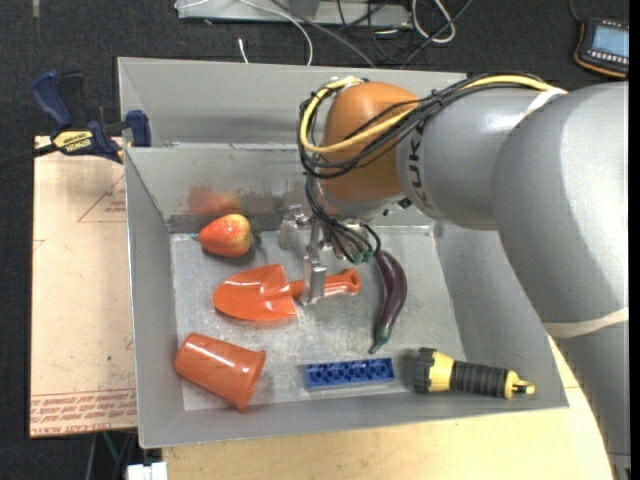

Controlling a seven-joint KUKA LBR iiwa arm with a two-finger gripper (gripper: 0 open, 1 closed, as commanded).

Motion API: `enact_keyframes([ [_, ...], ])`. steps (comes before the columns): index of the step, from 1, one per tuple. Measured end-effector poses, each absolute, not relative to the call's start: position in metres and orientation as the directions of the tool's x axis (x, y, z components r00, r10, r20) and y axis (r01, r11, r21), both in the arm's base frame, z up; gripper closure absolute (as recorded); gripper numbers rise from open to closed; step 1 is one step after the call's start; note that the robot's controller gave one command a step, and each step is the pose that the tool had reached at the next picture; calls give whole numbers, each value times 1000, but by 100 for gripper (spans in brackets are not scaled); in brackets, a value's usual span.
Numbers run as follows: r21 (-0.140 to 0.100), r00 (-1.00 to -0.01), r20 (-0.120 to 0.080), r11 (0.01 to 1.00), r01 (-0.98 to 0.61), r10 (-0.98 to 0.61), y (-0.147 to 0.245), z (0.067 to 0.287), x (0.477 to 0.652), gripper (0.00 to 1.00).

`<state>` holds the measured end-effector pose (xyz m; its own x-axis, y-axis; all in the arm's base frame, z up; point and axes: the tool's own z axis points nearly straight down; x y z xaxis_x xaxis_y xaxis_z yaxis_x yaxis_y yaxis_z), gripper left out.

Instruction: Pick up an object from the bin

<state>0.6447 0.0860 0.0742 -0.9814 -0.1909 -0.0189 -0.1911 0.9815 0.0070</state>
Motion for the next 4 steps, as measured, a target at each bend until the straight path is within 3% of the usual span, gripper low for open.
enact_keyframes([
  [1,3,-975,-21,975,-222,-222,72,72,629,0],
  [2,14,-994,-20,994,111,111,111,74,639,0],
  [3,8,-999,-21,999,34,35,98,72,639,0],
  [4,6,-1000,-29,1000,-9,-8,104,72,618,0],
])
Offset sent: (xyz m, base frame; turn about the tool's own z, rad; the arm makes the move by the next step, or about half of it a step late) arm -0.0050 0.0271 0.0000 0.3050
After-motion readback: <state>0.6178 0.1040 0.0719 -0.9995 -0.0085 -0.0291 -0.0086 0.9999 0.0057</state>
